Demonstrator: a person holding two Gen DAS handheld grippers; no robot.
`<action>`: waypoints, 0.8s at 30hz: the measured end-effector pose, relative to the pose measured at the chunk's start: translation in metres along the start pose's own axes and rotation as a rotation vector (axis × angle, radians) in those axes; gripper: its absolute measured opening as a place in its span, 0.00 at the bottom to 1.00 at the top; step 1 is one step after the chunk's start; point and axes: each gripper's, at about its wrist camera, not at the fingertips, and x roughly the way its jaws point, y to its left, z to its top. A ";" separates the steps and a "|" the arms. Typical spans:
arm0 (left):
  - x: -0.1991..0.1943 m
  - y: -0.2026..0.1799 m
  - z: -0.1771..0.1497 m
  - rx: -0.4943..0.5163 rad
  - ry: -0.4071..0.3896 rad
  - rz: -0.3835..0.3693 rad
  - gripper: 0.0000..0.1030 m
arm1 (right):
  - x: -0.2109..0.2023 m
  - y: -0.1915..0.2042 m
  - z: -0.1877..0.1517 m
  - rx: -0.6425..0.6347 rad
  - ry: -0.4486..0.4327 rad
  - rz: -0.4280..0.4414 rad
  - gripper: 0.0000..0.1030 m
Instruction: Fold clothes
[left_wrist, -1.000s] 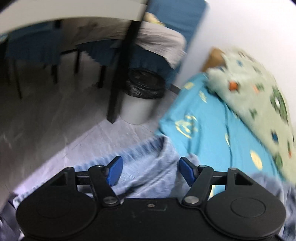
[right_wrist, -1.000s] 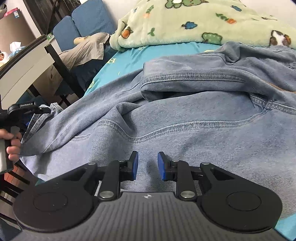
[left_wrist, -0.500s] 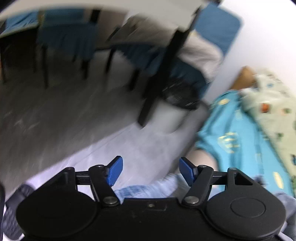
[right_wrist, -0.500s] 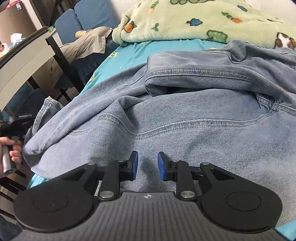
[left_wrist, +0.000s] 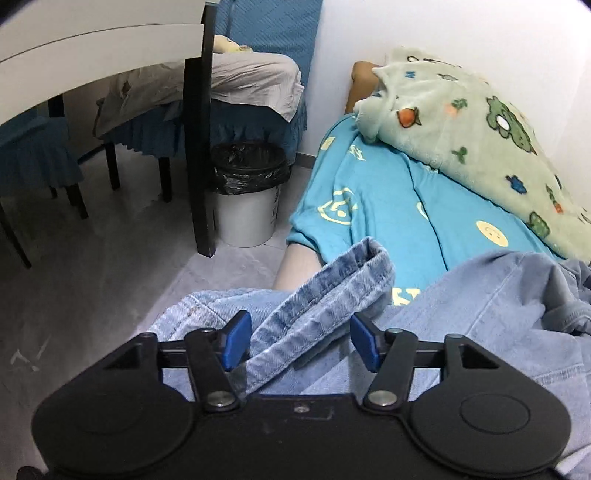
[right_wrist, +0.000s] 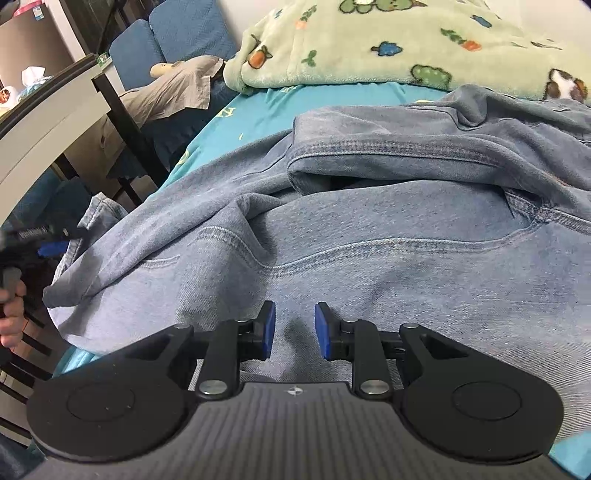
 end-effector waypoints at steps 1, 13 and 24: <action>-0.005 0.001 -0.002 -0.017 0.005 -0.007 0.54 | 0.000 0.000 0.000 0.002 0.000 0.001 0.24; -0.041 0.053 -0.009 -0.656 0.280 -0.139 0.61 | -0.001 -0.002 0.001 0.024 -0.006 0.017 0.25; -0.012 0.069 -0.021 -0.968 0.224 -0.059 0.32 | -0.002 -0.001 -0.001 0.019 -0.009 0.010 0.25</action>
